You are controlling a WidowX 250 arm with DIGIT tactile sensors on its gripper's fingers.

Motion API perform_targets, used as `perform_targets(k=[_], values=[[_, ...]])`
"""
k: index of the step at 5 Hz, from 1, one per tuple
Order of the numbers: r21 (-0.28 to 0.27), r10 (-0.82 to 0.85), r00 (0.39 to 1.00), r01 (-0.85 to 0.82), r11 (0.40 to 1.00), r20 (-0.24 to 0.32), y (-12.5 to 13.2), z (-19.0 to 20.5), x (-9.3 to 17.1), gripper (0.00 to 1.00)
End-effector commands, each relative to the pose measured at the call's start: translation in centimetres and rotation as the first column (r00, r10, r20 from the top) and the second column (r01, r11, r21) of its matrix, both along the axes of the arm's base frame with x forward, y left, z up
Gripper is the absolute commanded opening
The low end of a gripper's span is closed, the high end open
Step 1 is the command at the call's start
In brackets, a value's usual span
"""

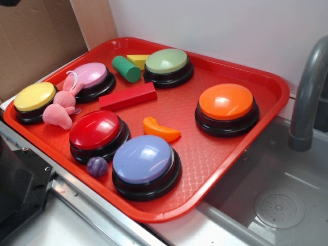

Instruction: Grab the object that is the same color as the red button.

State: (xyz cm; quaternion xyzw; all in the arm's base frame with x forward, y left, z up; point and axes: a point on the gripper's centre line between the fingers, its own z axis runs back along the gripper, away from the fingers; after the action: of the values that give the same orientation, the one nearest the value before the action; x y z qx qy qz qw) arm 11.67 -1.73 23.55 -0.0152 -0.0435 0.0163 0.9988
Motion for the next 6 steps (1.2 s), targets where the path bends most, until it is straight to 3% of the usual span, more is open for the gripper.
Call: perform_targets(k=[1,3,4,6], values=[[0.0,0.0,1.0,0.0,1.0,0.0,0.0,0.0,0.0,1.0],[0.002,-0.114,0.993,0.114,0.993,-0.013,1.6,-4.3,4.4,1.0],[0.048,-0.135,0.991,0.133,0.99,0.028,2.3,-6.7,6.7,1.0],[0.032,-0.185,0.982,0.185,0.982,0.022,4.2,-11.9,10.9,1.0]])
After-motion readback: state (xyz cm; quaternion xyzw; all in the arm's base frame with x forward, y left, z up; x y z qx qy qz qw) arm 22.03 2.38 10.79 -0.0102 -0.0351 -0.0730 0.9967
